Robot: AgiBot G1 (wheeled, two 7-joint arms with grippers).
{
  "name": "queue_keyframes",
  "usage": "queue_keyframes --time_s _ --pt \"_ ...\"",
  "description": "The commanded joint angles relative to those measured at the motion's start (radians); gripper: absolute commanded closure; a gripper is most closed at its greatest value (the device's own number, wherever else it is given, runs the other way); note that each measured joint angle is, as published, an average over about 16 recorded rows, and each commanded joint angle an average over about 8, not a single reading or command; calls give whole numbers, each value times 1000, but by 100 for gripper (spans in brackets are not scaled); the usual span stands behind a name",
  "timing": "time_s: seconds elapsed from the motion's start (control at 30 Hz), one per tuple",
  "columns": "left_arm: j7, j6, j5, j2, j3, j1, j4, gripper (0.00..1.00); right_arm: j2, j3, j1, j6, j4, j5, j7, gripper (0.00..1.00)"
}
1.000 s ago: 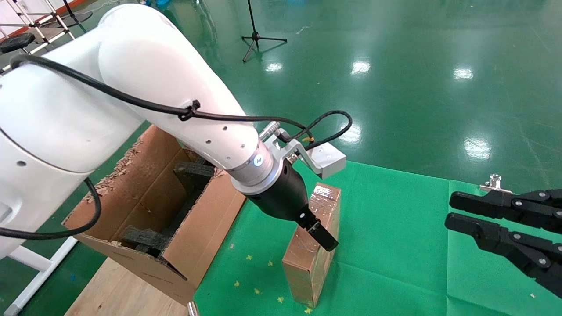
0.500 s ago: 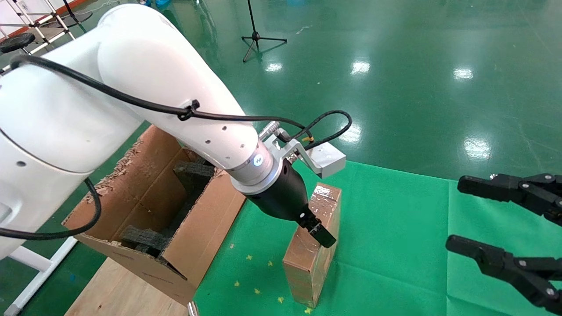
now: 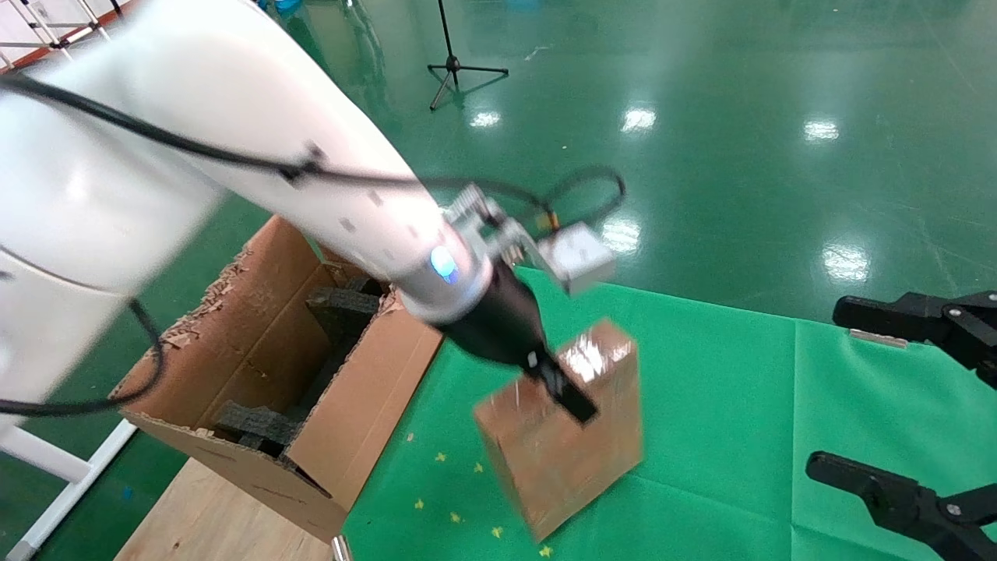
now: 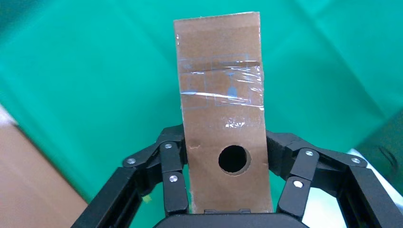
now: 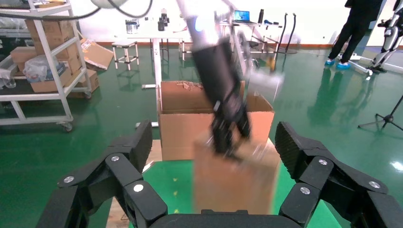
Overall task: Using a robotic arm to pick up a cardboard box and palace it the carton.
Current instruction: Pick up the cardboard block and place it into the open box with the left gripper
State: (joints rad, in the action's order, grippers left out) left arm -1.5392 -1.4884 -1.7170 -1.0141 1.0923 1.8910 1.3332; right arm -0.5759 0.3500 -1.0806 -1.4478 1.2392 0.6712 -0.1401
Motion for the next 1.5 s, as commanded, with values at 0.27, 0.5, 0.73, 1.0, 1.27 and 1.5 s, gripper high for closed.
queue_keyframes --time_s 0.27,0.5,0.73,1.0,1.27,1.5 --pt "193 34 50 170 -110 127 -50 100 0 0 0 0 0 0 0 0" --pt "401 10 -18 274 -141 262 -224 100 0 0 0 0 0 0 0 0" --pt "678 -32 -72 316 -103 283 -481 100 0 0 0 0 0 0 0 0" --pt "849 32 -165 291 -50 273 -810 100 0 0 0 0 0 0 0 0" --pt "897 158 -233 210 -18 259 -1058 100 0 0 0 0 0 0 0 0" --pt "891 244 -259 165 -3 224 -1197 100 0 0 0 0 0 0 0 0"
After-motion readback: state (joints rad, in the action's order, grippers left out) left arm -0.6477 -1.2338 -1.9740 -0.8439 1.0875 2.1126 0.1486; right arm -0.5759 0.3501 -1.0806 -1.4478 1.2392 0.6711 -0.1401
